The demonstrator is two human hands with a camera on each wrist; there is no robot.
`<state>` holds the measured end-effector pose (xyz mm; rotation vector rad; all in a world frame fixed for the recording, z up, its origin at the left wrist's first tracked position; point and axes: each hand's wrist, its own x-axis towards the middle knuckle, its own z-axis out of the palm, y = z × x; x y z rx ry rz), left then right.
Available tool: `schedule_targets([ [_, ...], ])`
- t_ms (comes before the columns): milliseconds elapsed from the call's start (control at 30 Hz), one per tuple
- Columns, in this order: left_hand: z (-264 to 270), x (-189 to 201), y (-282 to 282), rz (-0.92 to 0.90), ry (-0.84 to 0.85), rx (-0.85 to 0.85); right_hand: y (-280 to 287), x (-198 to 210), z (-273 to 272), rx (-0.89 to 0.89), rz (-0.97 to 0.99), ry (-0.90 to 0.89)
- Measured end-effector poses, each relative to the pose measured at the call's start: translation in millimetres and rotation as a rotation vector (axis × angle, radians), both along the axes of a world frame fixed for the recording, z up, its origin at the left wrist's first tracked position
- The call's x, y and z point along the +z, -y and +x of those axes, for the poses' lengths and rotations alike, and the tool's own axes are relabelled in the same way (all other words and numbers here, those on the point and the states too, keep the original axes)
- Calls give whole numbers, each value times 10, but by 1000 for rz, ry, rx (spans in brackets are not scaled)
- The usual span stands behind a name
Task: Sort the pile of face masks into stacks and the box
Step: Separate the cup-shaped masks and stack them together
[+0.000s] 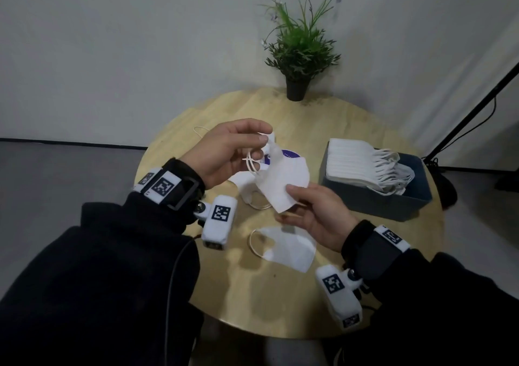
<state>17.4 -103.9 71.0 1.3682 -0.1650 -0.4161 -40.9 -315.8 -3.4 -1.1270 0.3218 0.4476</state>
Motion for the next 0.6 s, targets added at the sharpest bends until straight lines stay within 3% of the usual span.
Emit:
schedule_targets([
  [100, 148, -103, -112, 269, 20, 105, 104, 58, 29, -138, -46, 135],
  [200, 361, -381, -244, 709, 98, 252, 241, 77, 38, -208, -240, 257],
  [267, 431, -553, -270, 1133, 192, 205, 277, 60, 34, -223, -340, 325],
  [333, 439, -707, -255, 1392, 186, 103, 266, 47, 21, -219, -418, 380],
  [500, 377, -891, -206, 1576, 174, -8, 265, 49, 22, -199, -484, 357],
  [600, 416, -894, -228, 1348, 88, 94, 289, 90, 6, -196, -501, 348],
])
